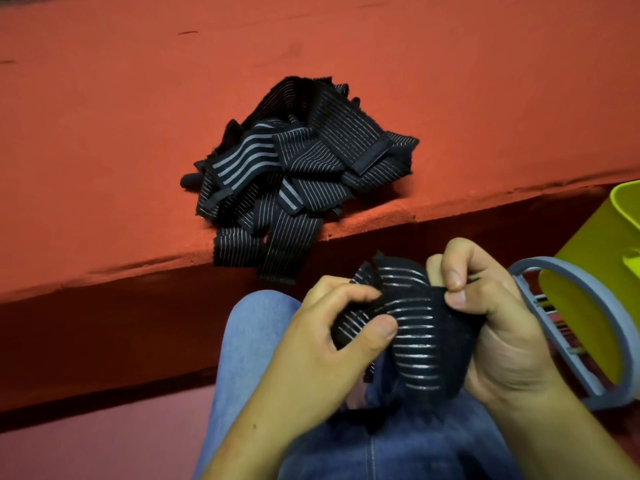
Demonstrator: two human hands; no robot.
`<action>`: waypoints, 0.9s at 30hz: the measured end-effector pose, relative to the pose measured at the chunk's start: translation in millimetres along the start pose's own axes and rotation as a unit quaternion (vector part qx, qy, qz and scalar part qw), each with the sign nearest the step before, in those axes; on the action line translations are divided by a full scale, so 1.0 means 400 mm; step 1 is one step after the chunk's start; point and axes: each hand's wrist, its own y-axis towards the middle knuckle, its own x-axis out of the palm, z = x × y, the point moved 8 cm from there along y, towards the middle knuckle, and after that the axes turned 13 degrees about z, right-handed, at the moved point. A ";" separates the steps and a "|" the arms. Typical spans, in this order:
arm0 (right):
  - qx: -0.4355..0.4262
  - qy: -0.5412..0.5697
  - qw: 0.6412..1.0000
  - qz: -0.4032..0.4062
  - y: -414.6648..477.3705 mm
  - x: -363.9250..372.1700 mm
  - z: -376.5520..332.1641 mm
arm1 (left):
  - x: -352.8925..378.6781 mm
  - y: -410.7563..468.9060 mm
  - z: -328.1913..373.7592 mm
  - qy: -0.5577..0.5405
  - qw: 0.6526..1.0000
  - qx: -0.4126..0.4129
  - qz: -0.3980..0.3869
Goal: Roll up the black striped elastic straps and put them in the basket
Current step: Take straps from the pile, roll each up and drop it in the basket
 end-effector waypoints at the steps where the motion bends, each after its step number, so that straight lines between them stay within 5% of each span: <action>1: -0.003 -0.003 1.000 0.003 0.001 -0.005 -0.001 | -0.009 0.003 0.004 -0.003 1.000 0.004 0.018; 11: 0.036 -0.118 0.990 0.074 0.016 -0.084 0.036 | -0.142 0.009 0.063 0.039 0.972 0.104 0.208; 17: 0.053 -0.317 0.947 -0.015 -0.004 -0.030 0.048 | -0.152 0.006 0.085 0.098 0.957 0.151 0.228; 23: 0.137 -0.344 0.924 -0.093 -0.032 0.030 0.087 | -0.136 -0.004 0.108 0.112 0.946 0.193 0.237; 27: 0.194 -0.264 0.943 -0.058 -0.035 0.022 0.132 | -0.138 -0.013 0.122 0.115 0.938 0.203 0.258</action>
